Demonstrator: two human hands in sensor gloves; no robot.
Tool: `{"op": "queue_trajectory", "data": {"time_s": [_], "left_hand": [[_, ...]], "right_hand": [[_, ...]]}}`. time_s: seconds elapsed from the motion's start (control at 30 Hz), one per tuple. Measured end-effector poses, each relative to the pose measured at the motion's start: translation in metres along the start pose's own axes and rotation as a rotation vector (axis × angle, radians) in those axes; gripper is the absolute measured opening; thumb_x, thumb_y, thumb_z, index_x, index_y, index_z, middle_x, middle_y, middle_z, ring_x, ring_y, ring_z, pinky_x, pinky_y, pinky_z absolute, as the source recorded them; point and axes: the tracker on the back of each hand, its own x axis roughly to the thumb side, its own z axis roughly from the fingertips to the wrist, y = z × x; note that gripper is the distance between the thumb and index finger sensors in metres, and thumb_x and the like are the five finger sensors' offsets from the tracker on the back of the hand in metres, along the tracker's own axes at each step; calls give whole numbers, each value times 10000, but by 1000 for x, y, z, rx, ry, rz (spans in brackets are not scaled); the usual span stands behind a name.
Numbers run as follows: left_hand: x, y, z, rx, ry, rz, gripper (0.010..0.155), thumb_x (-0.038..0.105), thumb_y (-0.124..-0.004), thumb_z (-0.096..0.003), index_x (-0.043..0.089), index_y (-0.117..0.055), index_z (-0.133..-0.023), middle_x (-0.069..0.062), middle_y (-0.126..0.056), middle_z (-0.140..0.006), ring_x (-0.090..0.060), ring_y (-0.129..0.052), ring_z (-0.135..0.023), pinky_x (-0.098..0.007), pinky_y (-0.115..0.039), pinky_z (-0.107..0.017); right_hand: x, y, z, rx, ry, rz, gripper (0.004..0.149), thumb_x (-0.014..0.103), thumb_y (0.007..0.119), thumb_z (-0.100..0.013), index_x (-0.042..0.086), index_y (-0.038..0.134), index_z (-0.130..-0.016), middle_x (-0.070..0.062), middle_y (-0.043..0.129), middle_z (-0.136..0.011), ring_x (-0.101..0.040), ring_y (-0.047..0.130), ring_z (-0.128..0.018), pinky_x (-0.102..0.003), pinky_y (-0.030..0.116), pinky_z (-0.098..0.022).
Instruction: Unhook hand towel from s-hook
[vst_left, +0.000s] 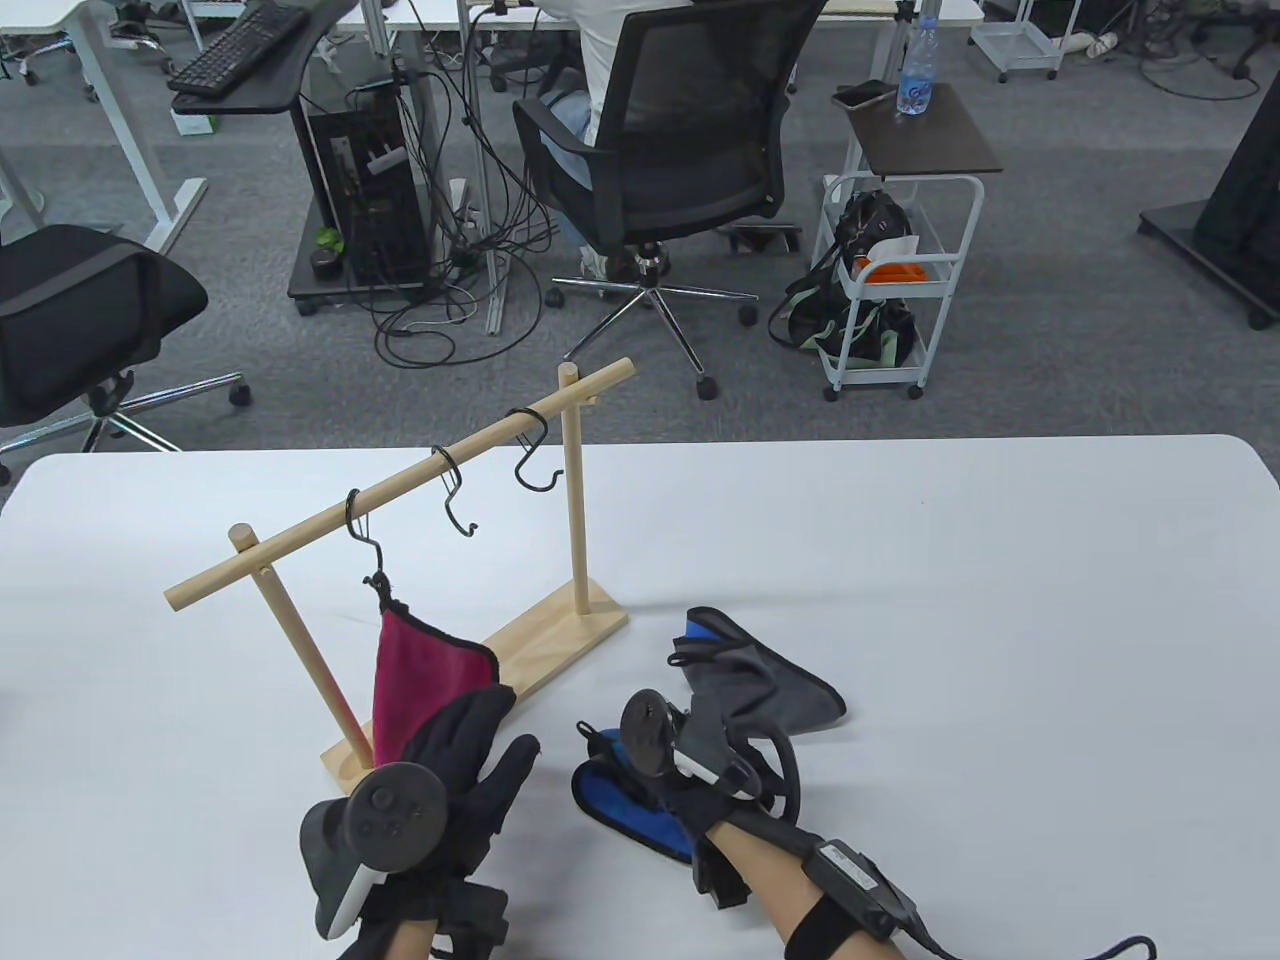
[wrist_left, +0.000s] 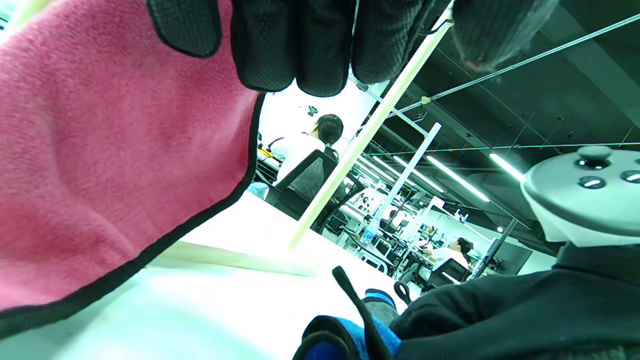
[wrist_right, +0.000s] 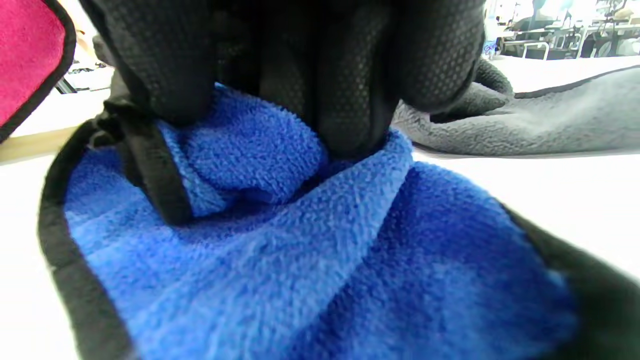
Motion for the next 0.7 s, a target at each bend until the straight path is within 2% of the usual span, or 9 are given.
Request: {"op": "queue_trajectory", "data": {"time_s": [0.2, 0.7], "left_hand": [[1, -2, 0, -11, -7, -6, 632, 598, -644, -604, 269, -612, -1142, -115, -665, -1189, -435, -674, -1089, -654, -535, -790], [6, -8, 0, -42, -24, -31, 629, 595, -649, -602, 268, -618, -1139, -120, -670, -1186, -432, -677, -1088, -655, -537, -788]], "right_hand": [[-6, -14, 10, -2, -7, -82, 497, 461, 788, -597, 206, 741, -1021, -120, 898, -889, -344, 916, -768, -517, 716, -651], [-22, -56, 51, -142, -48, -184, 541, 470, 785, -598, 198, 701, -1059, -155, 844, -969, -383, 868, -843, -548, 676, -688]]}}
